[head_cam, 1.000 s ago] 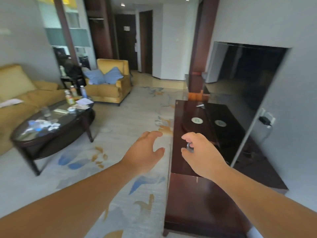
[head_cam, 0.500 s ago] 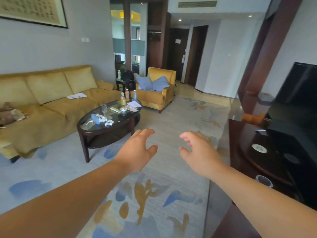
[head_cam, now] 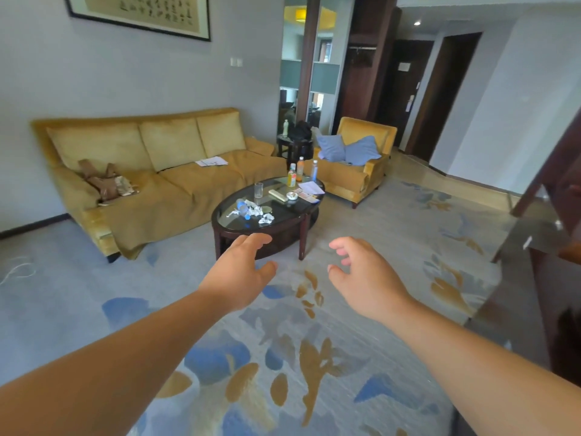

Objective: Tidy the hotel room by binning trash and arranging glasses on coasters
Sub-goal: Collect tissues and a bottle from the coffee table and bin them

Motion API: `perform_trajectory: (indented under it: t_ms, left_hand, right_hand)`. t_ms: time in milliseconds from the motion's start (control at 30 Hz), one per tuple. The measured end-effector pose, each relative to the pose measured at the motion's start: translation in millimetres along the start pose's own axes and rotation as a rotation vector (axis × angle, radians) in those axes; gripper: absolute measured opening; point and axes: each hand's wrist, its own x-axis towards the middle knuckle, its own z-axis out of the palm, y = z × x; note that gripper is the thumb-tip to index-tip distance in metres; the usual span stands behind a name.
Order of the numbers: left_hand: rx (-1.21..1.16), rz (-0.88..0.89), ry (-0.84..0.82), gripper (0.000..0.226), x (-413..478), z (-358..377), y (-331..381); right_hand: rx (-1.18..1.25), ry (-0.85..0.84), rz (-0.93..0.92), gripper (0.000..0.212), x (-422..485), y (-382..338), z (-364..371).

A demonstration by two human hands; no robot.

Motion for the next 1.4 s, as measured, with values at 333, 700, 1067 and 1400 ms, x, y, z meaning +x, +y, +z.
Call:
perform_trajectory:
  t_ms: [333, 700, 1067, 1400]
  left_hand:
    - [0.056, -0.09, 0.028, 0.05, 100.3, 23.7, -32.2]
    - [0.109, -0.163, 0.041, 0.048, 216.2, 41.9, -67.3]
    - [0.069, -0.211, 0.03, 0.048, 347.3, 27.0, -182.6]
    - [0.062, -0.206, -0.002, 0.047, 476.7, -14.5, -270.0]
  right_hand:
    - [0.057, -0.057, -0.078, 0.038, 119.7, 30.3, 37.1]
    - [0.107, -0.151, -0.125, 0.038, 258.4, 64.5, 78.9]
    - [0.082, -0.185, -0.118, 0.038, 406.8, 37.3, 166.0]
    - [0.064, -0.193, -0.031, 0.037, 535.6, 21.0, 229.1]
